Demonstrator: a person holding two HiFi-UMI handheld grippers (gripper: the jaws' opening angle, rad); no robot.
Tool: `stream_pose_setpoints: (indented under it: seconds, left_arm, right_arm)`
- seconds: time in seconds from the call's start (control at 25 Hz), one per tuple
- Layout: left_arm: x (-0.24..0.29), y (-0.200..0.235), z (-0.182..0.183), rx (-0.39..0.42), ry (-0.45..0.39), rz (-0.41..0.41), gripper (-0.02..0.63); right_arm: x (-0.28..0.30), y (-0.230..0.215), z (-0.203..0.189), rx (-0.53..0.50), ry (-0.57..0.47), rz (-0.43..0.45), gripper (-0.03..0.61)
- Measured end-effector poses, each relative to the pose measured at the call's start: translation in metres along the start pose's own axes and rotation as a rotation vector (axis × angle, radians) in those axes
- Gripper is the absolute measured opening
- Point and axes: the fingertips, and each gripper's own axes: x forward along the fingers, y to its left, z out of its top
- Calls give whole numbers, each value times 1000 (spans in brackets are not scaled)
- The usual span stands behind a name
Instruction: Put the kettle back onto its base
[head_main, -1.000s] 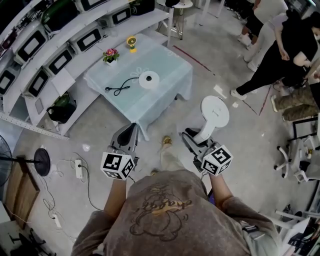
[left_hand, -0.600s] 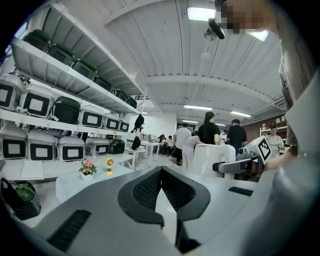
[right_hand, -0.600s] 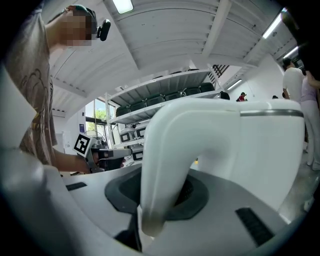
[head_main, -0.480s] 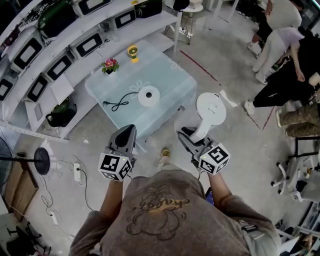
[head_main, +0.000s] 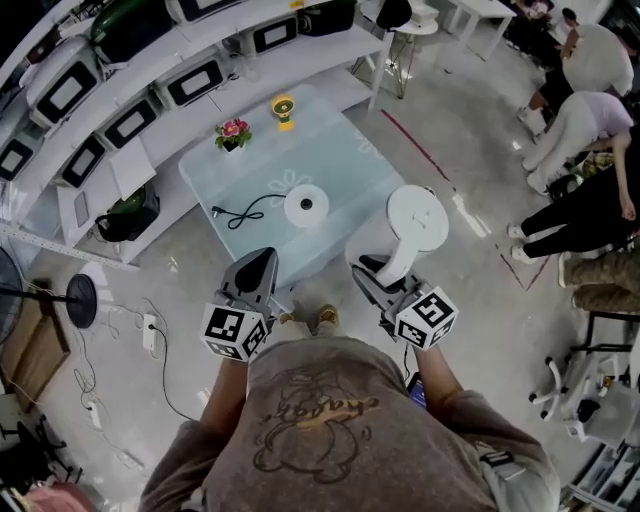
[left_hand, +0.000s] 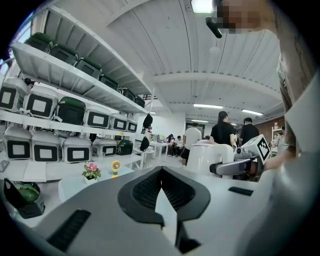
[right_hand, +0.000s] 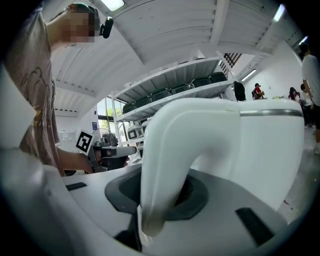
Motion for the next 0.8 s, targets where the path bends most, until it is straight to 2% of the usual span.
stream_pose_setpoints:
  seconds: [0.36,0.8]
  left_arm:
    - [20,31,2,-11,10,-6,23]
    - [42,56,4,-15,22,-13,23]
  right_arm:
    - [44,-18,5,-17,21,13,94]
    - [116,-35,5,-72,38,92,94]
